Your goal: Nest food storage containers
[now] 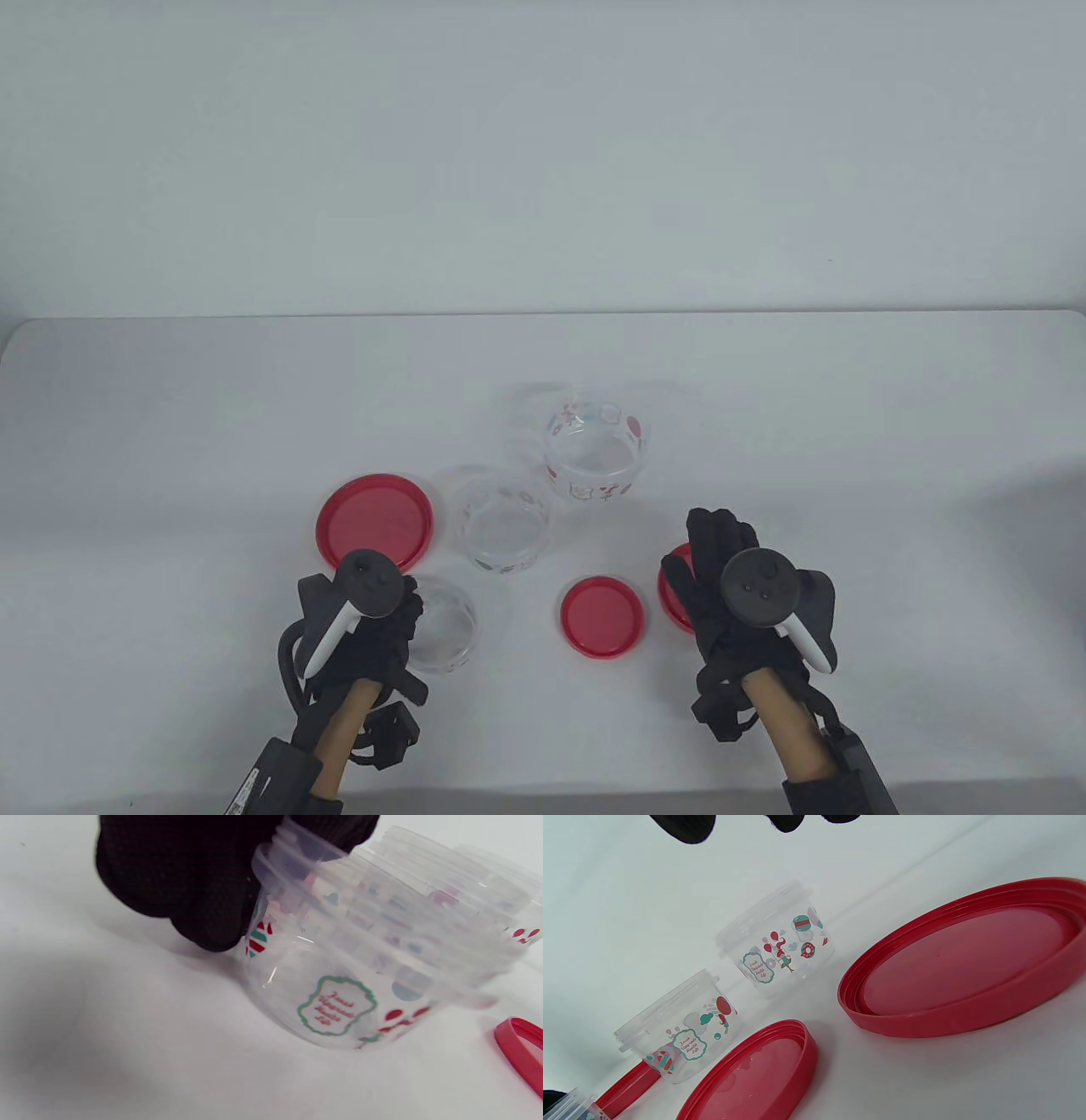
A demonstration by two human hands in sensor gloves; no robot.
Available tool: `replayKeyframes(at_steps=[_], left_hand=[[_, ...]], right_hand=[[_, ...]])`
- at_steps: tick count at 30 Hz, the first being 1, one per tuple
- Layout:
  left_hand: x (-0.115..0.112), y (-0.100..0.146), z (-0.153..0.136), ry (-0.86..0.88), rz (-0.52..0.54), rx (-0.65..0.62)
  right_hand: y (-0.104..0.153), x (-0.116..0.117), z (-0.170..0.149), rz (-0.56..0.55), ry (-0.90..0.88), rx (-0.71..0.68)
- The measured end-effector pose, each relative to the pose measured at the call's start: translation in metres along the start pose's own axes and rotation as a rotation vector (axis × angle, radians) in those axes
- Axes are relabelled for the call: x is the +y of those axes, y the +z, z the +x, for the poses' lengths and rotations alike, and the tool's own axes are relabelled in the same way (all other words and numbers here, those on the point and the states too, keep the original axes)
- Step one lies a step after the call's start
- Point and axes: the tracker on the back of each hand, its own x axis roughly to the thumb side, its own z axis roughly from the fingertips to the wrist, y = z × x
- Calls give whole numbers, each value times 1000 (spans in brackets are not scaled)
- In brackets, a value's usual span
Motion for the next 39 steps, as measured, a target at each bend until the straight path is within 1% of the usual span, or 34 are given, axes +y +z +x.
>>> replayKeyframes(at_steps=[5,10,15,19,24,27,32,36,39], left_hand=[[8,8,12,-2,59,-55],[17,16,32,-26,104,-121],[27,24,67,-66,110,-192],[29,30,98,-74,104,-240],[25,36,138,-94,113,-286],[22,36,162,-118,135,-313],[11,34,196,-129,98,-341],[-1,31,214,-149,88,-353],[-11,27,225,-145,51,-358]], right_hand=[[2,-3,0,-4,-89,-9],[4,-6,2,1,-210,-51],[6,-9,0,-2,-331,-56],[6,-9,-4,7,-422,-44],[7,-10,-7,10,-541,-22],[7,-10,-8,15,-600,-9],[8,-11,-11,24,-658,-8],[8,-10,-12,45,-711,3],[9,-8,-12,75,-738,13]])
